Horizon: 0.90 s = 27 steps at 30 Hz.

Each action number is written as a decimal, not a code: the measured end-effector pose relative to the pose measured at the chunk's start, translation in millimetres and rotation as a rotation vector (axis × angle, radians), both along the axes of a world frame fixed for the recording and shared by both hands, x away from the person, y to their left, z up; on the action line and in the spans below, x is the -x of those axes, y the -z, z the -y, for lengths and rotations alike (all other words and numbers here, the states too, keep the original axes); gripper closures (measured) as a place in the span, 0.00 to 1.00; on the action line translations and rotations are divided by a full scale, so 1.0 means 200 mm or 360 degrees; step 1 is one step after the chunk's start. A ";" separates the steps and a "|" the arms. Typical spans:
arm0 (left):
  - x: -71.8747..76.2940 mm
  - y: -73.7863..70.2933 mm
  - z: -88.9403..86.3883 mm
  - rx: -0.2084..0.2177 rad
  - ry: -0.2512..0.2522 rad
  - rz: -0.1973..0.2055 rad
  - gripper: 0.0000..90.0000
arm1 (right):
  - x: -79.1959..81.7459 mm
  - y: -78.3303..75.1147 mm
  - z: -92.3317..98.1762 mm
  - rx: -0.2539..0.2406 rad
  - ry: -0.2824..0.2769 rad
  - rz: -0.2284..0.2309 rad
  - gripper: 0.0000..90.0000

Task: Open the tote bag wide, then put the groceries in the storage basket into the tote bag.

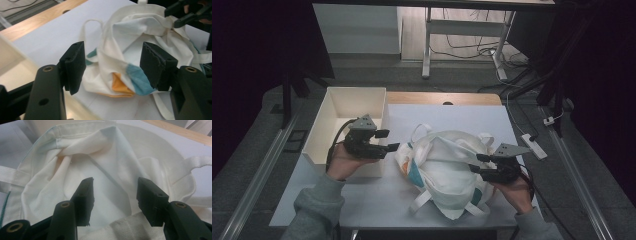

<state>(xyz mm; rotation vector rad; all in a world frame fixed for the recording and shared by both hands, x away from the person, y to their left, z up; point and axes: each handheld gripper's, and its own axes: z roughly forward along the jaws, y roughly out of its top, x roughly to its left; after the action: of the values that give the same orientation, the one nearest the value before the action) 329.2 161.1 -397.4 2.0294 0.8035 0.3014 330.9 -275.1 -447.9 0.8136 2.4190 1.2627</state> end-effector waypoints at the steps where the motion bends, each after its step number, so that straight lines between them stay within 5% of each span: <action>1: 0.00 0.00 -0.02 0.0007 -0.0017 0.0002 0.41 | 0.00 0.00 0.00 0.0003 0.0000 -0.0001 0.53; 10: -0.04 -0.01 -0.16 0.0030 -0.0176 0.0009 0.37 | 0.00 0.01 -0.01 0.0018 -0.0004 -0.0002 0.53; 27: -0.16 0.08 -0.26 -0.0035 -0.0382 -0.0057 0.33 | 0.01 0.01 -0.01 0.0029 -0.0013 -0.0004 0.52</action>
<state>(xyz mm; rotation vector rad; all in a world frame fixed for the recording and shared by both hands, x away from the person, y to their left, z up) 360.7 212.8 -413.7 1.9648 1.0732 0.4114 329.8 -272.4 -450.3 0.8013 2.4349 1.2414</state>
